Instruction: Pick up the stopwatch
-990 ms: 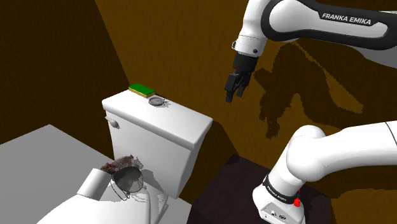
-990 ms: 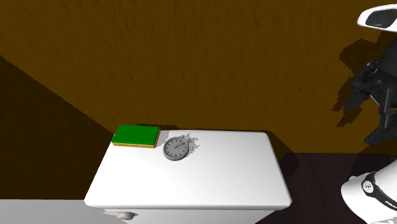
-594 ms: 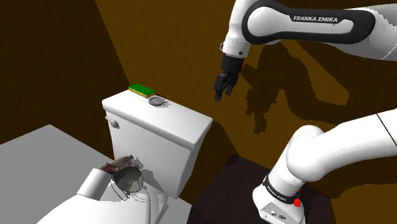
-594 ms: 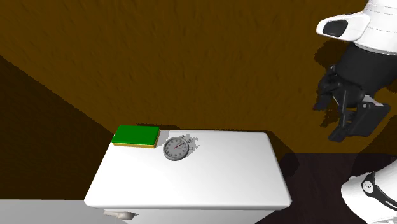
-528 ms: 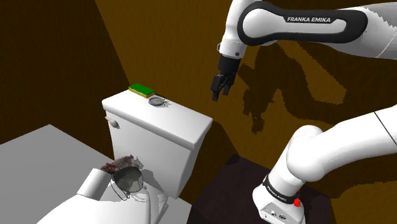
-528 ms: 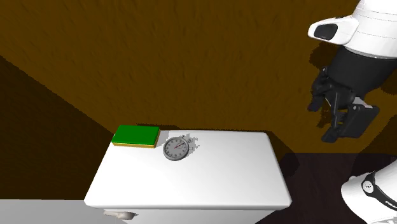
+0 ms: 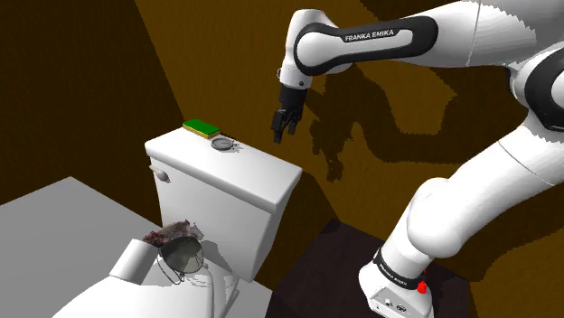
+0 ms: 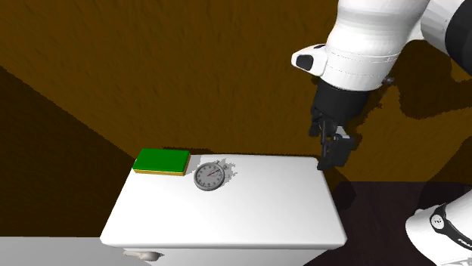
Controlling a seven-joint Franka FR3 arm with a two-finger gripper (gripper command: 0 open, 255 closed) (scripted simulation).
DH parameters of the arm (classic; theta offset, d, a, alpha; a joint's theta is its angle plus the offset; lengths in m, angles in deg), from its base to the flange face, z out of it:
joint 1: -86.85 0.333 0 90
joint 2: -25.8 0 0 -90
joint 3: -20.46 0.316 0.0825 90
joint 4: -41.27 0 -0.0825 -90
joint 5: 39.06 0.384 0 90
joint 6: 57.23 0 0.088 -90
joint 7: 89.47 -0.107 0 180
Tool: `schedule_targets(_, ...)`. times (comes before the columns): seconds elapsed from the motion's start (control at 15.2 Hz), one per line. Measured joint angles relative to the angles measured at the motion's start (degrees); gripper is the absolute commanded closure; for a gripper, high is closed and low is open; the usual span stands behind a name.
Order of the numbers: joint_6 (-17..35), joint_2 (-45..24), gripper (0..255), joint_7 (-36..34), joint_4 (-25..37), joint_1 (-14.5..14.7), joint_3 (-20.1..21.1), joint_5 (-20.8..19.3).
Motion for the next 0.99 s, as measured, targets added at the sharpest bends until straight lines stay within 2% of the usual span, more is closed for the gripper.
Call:
schedule_targets(0.46, 4.5, -15.7, 0, 4.2, 11.9, 0.2, 0.0, -1.6)
schedule_targets(0.99, 5.7, -33.2, 0, 7.8, 28.8, 0.9, 0.5, -3.5)
